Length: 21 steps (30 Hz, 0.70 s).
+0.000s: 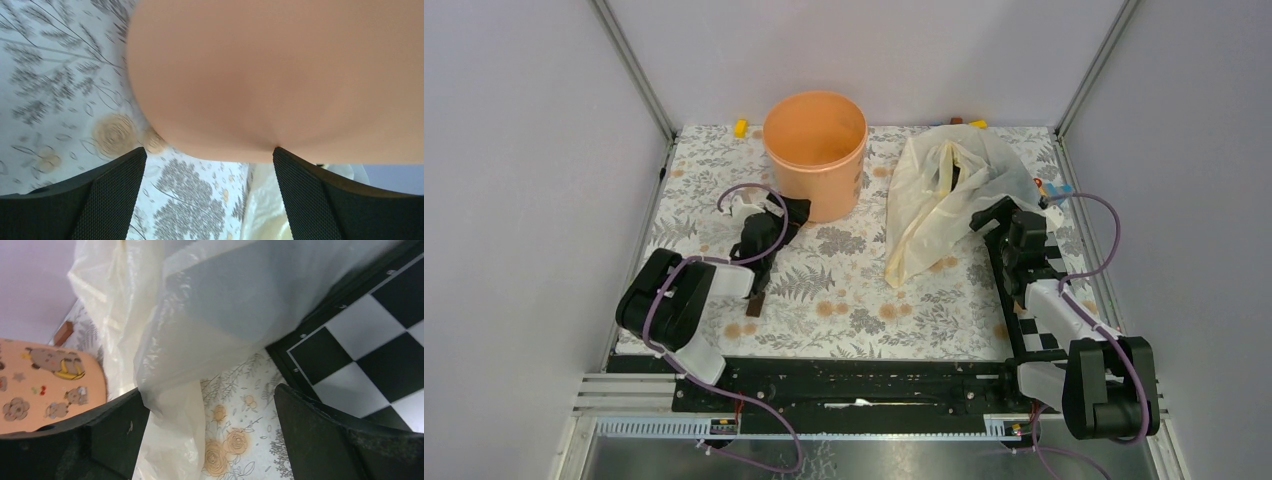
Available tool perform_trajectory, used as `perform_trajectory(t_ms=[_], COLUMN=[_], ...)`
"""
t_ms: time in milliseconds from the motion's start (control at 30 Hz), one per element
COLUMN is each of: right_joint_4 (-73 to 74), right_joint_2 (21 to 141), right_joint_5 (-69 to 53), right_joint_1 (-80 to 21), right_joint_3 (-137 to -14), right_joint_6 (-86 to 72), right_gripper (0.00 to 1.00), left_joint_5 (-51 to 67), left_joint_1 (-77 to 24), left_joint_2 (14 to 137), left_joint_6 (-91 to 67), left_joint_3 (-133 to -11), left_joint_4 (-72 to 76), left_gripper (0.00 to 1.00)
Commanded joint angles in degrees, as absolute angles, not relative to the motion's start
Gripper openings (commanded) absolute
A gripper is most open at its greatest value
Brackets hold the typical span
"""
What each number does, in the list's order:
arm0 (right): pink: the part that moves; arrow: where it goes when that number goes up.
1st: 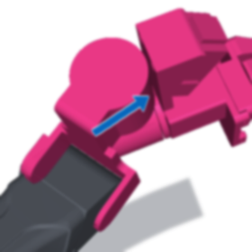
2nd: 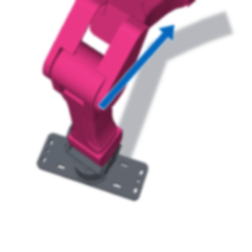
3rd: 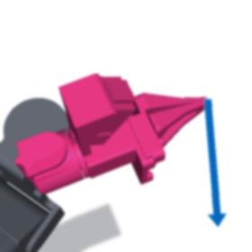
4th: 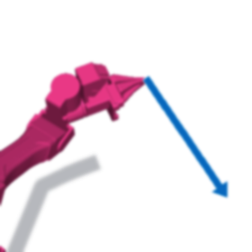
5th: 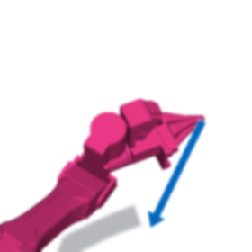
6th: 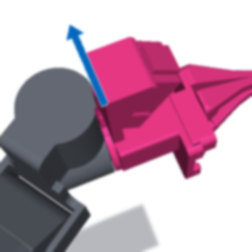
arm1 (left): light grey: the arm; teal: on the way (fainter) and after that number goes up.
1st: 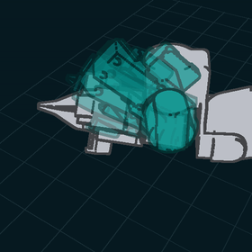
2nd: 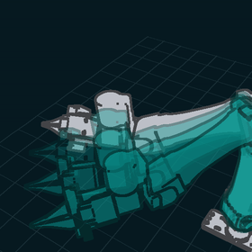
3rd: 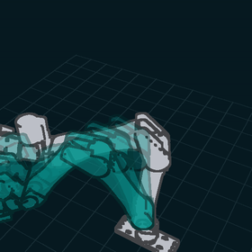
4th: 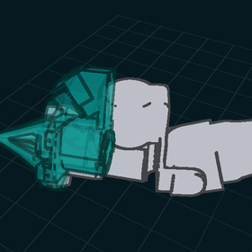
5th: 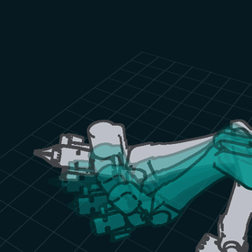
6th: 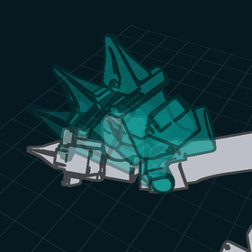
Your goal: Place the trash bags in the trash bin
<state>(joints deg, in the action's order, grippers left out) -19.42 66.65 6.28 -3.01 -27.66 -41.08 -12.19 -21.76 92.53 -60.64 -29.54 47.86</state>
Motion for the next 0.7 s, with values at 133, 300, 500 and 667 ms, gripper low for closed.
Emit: perform_trajectory(t_ms=[133, 300, 500, 667], right_joint_4=[-12.58, -8.95, 7.11, 19.78], right_joint_2=[69.32, 75.23, 68.88, 58.83], right_joint_5=[11.8, 8.34, 21.15, 29.9], right_joint_1=[-3.21, -3.25, -3.23, -3.25], right_joint_3=[-34.46, -40.37, -41.35, -37.79], right_joint_6=[-47.64, -46.58, -46.43, -47.36], right_gripper=[0.88, 0.44, 0.0, 0.03], left_joint_5=[-5.02, -8.0, -6.36, -8.64], left_joint_1=[-21.09, -29.87, -39.55, -48.51], left_joint_2=[89.05, 82.49, 80.13, 83.64], left_joint_6=[-55.26, -50.23, -43.94, -35.77], left_joint_3=[-29.87, -26.81, -30.58, -37.03], left_joint_4=[46.77, 42.9, 36.06, 32.37], left_gripper=[0.99, 0.99, 0.96, 0.95])
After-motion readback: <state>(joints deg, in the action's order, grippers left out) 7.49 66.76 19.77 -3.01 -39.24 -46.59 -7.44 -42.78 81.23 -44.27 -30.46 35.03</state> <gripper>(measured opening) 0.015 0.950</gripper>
